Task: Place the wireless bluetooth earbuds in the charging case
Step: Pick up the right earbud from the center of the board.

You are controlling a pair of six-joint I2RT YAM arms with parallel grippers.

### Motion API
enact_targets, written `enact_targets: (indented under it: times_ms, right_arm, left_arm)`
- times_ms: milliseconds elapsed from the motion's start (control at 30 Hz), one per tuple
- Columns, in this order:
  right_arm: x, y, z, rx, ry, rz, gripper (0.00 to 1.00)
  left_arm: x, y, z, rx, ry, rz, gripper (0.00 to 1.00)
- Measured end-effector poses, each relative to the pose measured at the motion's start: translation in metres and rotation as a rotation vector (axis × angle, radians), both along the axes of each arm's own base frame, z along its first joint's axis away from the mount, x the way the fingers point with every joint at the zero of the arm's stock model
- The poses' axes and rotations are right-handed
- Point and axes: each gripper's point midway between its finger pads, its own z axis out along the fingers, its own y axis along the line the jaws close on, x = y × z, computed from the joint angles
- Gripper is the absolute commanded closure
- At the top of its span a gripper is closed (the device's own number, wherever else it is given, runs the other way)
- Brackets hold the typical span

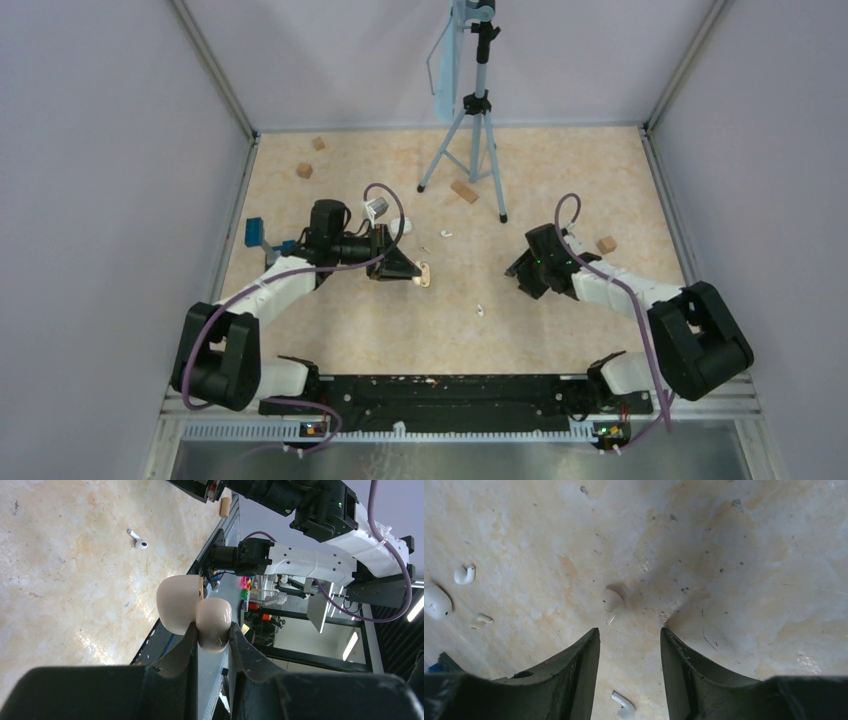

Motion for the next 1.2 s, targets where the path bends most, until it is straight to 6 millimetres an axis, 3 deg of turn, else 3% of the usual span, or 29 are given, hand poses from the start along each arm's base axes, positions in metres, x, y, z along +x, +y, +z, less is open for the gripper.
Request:
enact_targets:
  times_ms: [233, 467, 1200]
  right_arm:
    - [0.008, 0.006, -0.004, 0.053, 0.025, -0.084, 0.56]
    - [0.02, 0.012, -0.006, 0.054, 0.036, -0.101, 0.67]
    - [0.037, 0.012, -0.008, -0.078, 0.09, -0.041, 0.67]
  left_arm:
    - [0.0, -0.001, 0.001, -0.003, -0.009, -0.002, 1.0]
    - [0.001, -0.001, 0.001, -0.005, -0.016, -0.002, 1.0]
    - [-0.007, 0.002, -0.013, 0.002, 0.018, -0.003, 1.0]
